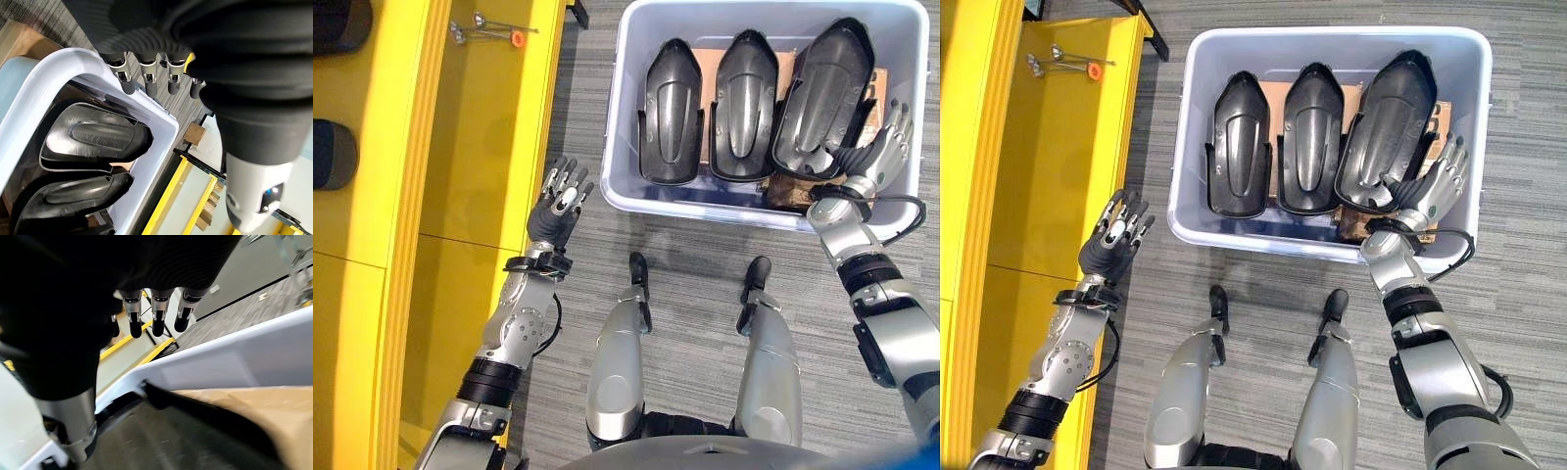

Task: Move parts from the plastic box to the shelf.

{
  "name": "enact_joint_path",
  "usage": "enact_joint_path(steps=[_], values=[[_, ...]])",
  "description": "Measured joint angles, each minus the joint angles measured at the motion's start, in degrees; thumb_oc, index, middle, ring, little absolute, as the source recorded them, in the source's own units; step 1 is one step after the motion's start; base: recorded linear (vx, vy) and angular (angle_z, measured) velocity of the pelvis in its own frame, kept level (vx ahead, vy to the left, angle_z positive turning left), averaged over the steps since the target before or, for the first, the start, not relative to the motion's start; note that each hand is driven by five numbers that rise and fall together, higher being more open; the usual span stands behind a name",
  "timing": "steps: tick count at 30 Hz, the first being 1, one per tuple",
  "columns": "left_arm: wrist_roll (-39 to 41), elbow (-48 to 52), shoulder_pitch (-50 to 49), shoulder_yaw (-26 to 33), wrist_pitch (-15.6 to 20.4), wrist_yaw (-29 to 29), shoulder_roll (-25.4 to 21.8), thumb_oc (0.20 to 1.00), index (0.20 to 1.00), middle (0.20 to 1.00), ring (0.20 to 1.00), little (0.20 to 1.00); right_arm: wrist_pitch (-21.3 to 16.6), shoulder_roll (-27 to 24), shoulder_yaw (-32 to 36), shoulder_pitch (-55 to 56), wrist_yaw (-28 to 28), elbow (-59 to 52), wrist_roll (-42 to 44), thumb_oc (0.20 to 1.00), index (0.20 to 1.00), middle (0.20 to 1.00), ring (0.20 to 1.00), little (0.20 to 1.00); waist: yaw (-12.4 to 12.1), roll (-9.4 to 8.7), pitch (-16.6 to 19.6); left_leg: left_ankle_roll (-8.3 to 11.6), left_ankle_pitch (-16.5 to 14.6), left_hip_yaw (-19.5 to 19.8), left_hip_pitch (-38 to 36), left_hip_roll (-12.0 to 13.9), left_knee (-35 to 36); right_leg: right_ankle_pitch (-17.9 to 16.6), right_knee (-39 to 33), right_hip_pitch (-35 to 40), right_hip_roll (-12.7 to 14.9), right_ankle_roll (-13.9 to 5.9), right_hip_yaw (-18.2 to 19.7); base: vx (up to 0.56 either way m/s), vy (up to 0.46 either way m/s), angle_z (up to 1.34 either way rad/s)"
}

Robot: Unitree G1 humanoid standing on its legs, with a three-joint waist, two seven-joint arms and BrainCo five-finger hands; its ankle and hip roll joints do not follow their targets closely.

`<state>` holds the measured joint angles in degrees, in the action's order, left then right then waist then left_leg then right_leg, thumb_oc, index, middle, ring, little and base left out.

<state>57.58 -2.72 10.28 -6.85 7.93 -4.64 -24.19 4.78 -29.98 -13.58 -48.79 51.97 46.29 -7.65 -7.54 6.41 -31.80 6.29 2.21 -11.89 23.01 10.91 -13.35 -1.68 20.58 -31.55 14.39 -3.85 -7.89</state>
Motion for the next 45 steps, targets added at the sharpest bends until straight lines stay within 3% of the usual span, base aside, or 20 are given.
enact_joint_path(steps=[9,15,20,26,29,35,41,45], values=[[-0.9,0.3,1.3,-0.5,-1.2,0.0,-1.3,1.000,1.000,1.000,1.000,1.000,1.3,-0.3,-0.7,-1.6,-2.4,0.8,-0.1,1.000,1.000,1.000,1.000,1.000,-0.8,0.00,0.0,-0.24,-0.3,0.3,2.2,0.2,-1.9,0.8,1.9,-2.2,0.2,0.58,0.1,0.00,0.000,0.00],[-0.9,0.3,1.6,-0.5,-1.5,0.1,-1.4,1.000,1.000,1.000,1.000,1.000,2.4,-0.1,0.8,-2.2,-1.5,4.2,9.9,1.000,1.000,1.000,1.000,1.000,-1.2,0.01,0.0,-0.30,-0.5,0.3,3.0,0.2,-2.5,1.1,2.2,-3.1,0.4,0.36,0.0,0.01,0.005,-0.01],[-0.9,0.2,2.1,-2.3,-1.5,0.9,-1.3,1.000,1.000,1.000,1.000,1.000,1.0,0.6,4.2,-2.3,2.3,6.2,10.8,1.000,1.000,1.000,1.000,1.000,-0.9,0.01,0.0,-0.19,-1.0,0.3,4.5,0.2,-3.8,0.6,3.0,-4.2,0.6,0.37,0.1,0.00,0.000,0.00],[1.8,0.2,2.0,-2.8,-1.6,1.5,-1.1,1.000,1.000,1.000,1.000,1.000,-2.1,2.8,3.8,-2.5,0.5,4.3,12.7,1.000,1.000,1.000,1.000,1.000,-0.8,0.01,0.0,-0.43,-1.2,-0.1,5.3,0.1,-4.1,1.1,3.7,-5.7,0.7,0.74,0.8,0.00,0.023,-0.02],[1.8,0.2,2.0,-2.8,-1.6,1.9,-1.2,1.000,1.000,1.000,1.000,1.000,-2.6,2.8,4.1,-2.6,0.4,4.5,16.8,1.000,1.000,1.000,1.000,1.000,-0.9,0.01,0.0,-0.40,-1.3,0.0,5.6,0.1,-4.4,1.2,4.0,-6.0,0.8,0.78,0.8,0.00,0.000,0.00],[2.5,0.2,2.0,-2.8,-1.6,2.5,-1.2,1.000,1.000,1.000,1.000,1.000,-2.5,2.8,4.8,-3.2,-1.8,5.0,17.2,1.000,1.000,1.000,1.000,1.000,-0.9,0.02,0.0,-0.40,-1.3,0.0,6.1,0.1,-4.9,1.4,4.5,-6.6,0.9,0.84,0.9,0.00,0.000,0.00],[4.3,0.2,2.2,-3.0,-2.6,2.5,-1.2,1.000,1.000,1.000,1.000,1.000,-4.5,1.8,6.5,-7.6,-0.3,9.8,26.9,1.000,1.000,1.000,1.000,1.000,-1.3,0.06,0.0,-0.38,-1.9,0.5,8.4,0.2,-7.0,1.5,5.5,-8.1,1.2,0.86,0.8,0.00,-0.004,0.01],[4.3,0.2,2.2,-4.1,-2.7,2.5,-1.2,1.000,1.000,1.000,1.000,1.000,-3.9,1.4,6.2,-8.3,-0.5,9.8,26.4,1.000,1.000,1.000,1.000,1.000,-1.3,0.07,0.0,-0.73,-2.8,0.9,10.2,0.4,-8.8,1.6,5.5,-8.8,2.5,0.60,-1.6,0.00,-0.001,-0.01]])
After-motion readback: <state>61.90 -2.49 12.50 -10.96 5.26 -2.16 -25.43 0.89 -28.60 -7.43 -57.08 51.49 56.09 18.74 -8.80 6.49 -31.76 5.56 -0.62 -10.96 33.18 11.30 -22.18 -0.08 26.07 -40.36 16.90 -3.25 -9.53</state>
